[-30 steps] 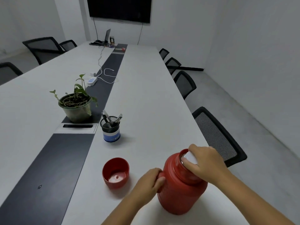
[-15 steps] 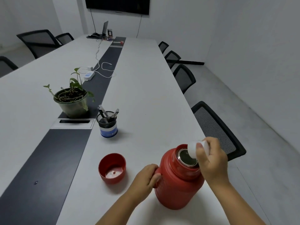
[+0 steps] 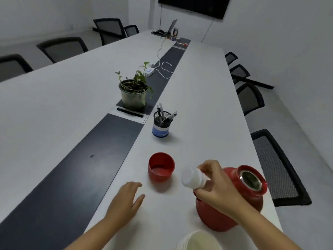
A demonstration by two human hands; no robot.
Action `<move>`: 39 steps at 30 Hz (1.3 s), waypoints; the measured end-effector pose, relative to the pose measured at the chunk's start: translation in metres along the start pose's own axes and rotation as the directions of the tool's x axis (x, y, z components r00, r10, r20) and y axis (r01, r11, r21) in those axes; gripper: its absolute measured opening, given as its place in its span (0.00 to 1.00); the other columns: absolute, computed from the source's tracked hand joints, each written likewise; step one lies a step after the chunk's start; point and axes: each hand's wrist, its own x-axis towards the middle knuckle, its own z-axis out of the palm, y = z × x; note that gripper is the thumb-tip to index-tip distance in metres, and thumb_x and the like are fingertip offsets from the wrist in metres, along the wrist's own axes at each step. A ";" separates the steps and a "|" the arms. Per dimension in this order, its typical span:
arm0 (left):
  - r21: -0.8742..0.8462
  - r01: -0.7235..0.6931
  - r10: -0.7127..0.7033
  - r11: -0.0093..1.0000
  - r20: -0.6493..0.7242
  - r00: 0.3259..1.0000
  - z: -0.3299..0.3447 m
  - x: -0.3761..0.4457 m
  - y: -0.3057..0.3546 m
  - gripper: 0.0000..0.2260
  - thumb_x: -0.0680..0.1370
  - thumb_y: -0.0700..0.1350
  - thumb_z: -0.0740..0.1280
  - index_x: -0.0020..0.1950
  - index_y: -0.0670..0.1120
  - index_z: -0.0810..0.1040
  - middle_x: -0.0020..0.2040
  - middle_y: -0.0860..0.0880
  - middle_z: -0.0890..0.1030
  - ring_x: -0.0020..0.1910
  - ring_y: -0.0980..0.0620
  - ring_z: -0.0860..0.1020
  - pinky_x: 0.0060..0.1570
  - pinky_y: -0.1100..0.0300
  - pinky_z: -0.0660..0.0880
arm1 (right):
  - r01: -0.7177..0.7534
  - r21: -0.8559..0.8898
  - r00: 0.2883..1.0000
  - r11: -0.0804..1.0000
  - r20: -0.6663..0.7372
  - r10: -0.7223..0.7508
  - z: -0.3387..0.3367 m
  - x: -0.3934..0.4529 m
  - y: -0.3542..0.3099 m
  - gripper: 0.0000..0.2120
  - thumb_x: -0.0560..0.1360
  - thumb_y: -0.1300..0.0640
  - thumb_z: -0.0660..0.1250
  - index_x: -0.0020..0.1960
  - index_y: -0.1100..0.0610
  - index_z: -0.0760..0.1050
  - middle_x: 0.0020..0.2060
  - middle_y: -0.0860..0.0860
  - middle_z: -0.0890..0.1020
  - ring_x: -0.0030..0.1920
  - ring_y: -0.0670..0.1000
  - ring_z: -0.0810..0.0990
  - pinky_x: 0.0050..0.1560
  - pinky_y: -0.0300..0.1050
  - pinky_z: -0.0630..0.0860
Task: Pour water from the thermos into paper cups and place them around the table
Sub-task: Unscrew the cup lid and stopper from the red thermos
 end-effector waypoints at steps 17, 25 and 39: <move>0.409 0.348 -0.379 0.843 -0.006 0.925 -0.057 -0.077 -0.135 0.34 0.80 0.55 0.39 0.49 0.43 0.83 0.52 0.42 0.83 0.52 0.43 0.81 0.58 0.48 0.64 | -0.358 0.026 0.859 0.933 -0.383 0.340 0.281 0.133 0.008 0.13 0.64 0.54 0.72 0.46 0.57 0.76 0.45 0.54 0.81 0.53 0.58 0.73 0.45 0.46 0.64; 0.387 0.362 -0.393 0.848 0.001 0.919 -0.056 -0.077 -0.138 0.35 0.79 0.55 0.36 0.51 0.42 0.82 0.54 0.41 0.82 0.55 0.42 0.80 0.60 0.46 0.66 | -0.496 -0.173 0.776 0.851 -0.528 0.345 0.273 0.169 0.033 0.22 0.68 0.47 0.70 0.56 0.58 0.73 0.56 0.55 0.77 0.59 0.60 0.69 0.53 0.51 0.64; 0.312 0.319 -0.316 0.895 -0.061 0.947 -0.064 -0.091 -0.101 0.22 0.78 0.51 0.53 0.59 0.37 0.75 0.64 0.36 0.73 0.66 0.37 0.69 0.65 0.38 0.61 | -0.140 -0.051 0.953 0.989 -0.276 0.121 0.249 0.030 -0.003 0.17 0.72 0.62 0.64 0.61 0.63 0.70 0.63 0.57 0.71 0.65 0.55 0.66 0.61 0.34 0.58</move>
